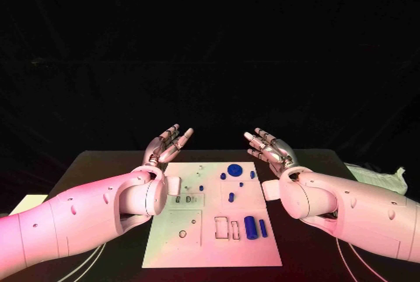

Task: Assemble the parts on the task board

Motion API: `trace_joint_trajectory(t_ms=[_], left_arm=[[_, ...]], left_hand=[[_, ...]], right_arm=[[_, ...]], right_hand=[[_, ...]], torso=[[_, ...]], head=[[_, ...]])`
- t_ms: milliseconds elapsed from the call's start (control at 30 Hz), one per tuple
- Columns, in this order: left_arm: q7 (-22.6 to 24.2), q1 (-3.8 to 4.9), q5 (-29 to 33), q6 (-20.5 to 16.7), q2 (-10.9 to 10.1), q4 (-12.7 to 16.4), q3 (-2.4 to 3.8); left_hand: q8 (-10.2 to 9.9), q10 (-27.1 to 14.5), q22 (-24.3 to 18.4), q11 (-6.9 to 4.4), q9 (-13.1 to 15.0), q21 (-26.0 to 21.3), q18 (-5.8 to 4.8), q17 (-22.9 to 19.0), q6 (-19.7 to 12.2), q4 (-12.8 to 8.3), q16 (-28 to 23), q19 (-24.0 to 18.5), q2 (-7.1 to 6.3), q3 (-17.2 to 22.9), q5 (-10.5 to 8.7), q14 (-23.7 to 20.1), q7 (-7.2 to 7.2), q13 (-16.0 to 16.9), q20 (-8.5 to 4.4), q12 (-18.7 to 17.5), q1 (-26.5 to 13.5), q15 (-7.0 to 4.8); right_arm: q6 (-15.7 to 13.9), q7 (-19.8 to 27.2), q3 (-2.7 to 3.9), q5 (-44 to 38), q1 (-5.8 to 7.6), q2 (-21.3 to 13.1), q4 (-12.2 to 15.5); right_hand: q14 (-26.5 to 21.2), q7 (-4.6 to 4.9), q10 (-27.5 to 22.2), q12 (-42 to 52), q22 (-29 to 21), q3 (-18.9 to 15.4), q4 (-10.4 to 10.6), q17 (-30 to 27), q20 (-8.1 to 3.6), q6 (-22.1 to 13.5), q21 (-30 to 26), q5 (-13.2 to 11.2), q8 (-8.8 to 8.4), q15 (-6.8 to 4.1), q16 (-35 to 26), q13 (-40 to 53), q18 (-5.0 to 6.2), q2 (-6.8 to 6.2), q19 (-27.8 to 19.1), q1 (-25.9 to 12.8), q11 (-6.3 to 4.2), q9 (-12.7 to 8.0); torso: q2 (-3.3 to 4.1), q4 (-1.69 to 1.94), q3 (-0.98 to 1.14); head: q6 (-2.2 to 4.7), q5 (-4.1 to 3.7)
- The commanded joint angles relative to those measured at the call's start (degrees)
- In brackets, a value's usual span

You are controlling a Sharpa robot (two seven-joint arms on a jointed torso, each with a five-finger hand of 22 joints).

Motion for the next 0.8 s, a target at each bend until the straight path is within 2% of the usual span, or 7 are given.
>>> trace_joint_trajectory(t_ms=[33,300,333,400,500,567,800], left_arm=[[1.64,0.11,-0.83,4.17,0.12,-0.09,0.02],[1.64,0.11,-0.83,4.17,0.12,-0.09,0.02],[2.93,0.11,-0.53,5.22,-0.80,-1.24,0.01],[3.29,0.11,-0.65,5.38,-0.93,-1.39,0.01],[3.58,0.11,-0.89,5.91,-1.32,-1.51,0.01],[3.32,0.11,-1.25,6.24,-1.73,-1.26,0.01],[1.24,0.18,-1.06,8.22,-4.46,2.76,0.03]], left_hand=[[0.37,1.02,0.16,0.51,0.13,0.37,1.69,0.18,1.07,0.82,0.46,0.42,0.02,0.26,0.45,1.22,5.45,0.16,0.81,0.31,3.07,0.68],[1.33,7.49,0.76,2.30,0.71,1.51,3.64,1.07,6.25,0.13,2.01,3.39,1.59,1.12,0.25,8.39,7.16,0.83,0.81,1.43,5.31,1.47],[1.65,9.68,1.03,2.52,0.87,2.05,3.77,1.36,8.05,-0.10,2.64,4.81,1.94,1.16,0.23,11.11,7.28,0.97,0.92,1.73,5.92,1.62],[2.94,17.69,2.57,3.13,1.51,5.04,3.81,2.60,14.00,-0.77,5.41,12.80,2.51,1.11,0.14,21.43,7.65,1.67,0.97,3.29,7.12,1.78],[5.37,35.33,6.19,1.45,2.55,13.18,5.83,3.86,25.74,-1.95,9.38,31.77,3.44,0.67,0.11,32.70,7.15,2.88,0.60,6.86,8.55,-0.54],[6.56,39.17,7.17,0.34,2.99,15.94,6.49,4.93,32.44,-2.40,11.54,37.21,3.89,0.33,0.11,38.49,6.22,2.90,-0.39,7.75,8.94,-2.19],[5.90,46.59,7.97,-2.20,2.34,19.19,6.57,8.12,36.41,-2.74,13.72,45.46,4.65,-0.89,0.11,48.40,4.30,2.87,-3.34,8.13,8.94,-5.30]], right_arm=[[11.01,-5.01,0.24,-7.30,-0.23,0.07,-0.43],[15.68,-7.23,0.65,-10.23,-0.56,0.08,-1.06],[9.03,-3.21,0.70,-18.86,-0.05,-0.64,-3.20],[8.38,-3.02,0.74,-20.98,-0.01,-0.69,-3.58],[7.32,-3.33,0.93,-25.66,0.11,-0.76,-4.14],[6.68,-4.14,1.10,-28.82,0.26,-0.62,-4.66],[7.42,-8.30,1.50,-45.03,1.92,0.50,-6.98]], right_hand=[[3.17,7.95,3.24,0.57,0.21,0.87,-1.16,0.32,0.48,2.75,0.48,0.67,0.52,0.50,0.60,0.33,0.83,0.55,1.76,3.74,0.76,0.31],[28.74,8.28,28.10,4.10,2.07,5.92,-6.74,2.01,0.40,20.58,3.97,-1.57,3.18,0.13,4.11,2.02,5.08,2.49,18.64,11.15,1.00,1.92],[32.25,7.94,31.80,4.64,2.40,6.53,-7.40,2.16,0.34,23.30,4.80,-1.59,3.57,-0.34,4.61,2.17,5.64,2.23,21.75,11.67,0.51,2.10],[37.02,7.21,37.04,5.70,2.76,7.83,-8.55,2.31,0.27,30.50,6.19,-1.05,4.65,-1.57,5.57,2.34,6.93,1.64,25.57,12.29,-0.65,2.58],[42.06,6.11,42.03,5.70,2.85,10.38,-10.62,2.13,-0.51,39.70,7.66,-0.56,5.44,-3.06,5.94,2.03,7.45,-0.13,29.63,12.50,-2.03,2.79],[44.56,5.56,44.18,5.21,2.80,11.76,-12.52,2.12,-1.29,41.62,8.31,0.48,5.27,-3.80,5.95,1.94,7.46,-2.11,31.64,12.85,-2.60,2.65],[51.43,3.96,49.90,3.35,2.68,15.62,-14.39,2.47,-3.60,45.95,10.02,3.46,4.81,-5.99,5.67,1.97,7.39,-6.09,36.82,13.01,-4.31,2.58]], torso=[[-0.01,0.01,-0.02],[-0.01,0.01,-0.02],[0.34,0.04,-0.05],[0.36,0.12,-0.10],[0.46,0.31,-0.12],[0.67,0.40,-0.20],[2.03,0.52,-0.61]], head=[[-0.02,0.00],[-0.02,0.00],[-0.20,-0.34],[-0.24,-0.38],[-0.41,-0.36],[-0.57,-0.51],[-0.45,-0.84]])
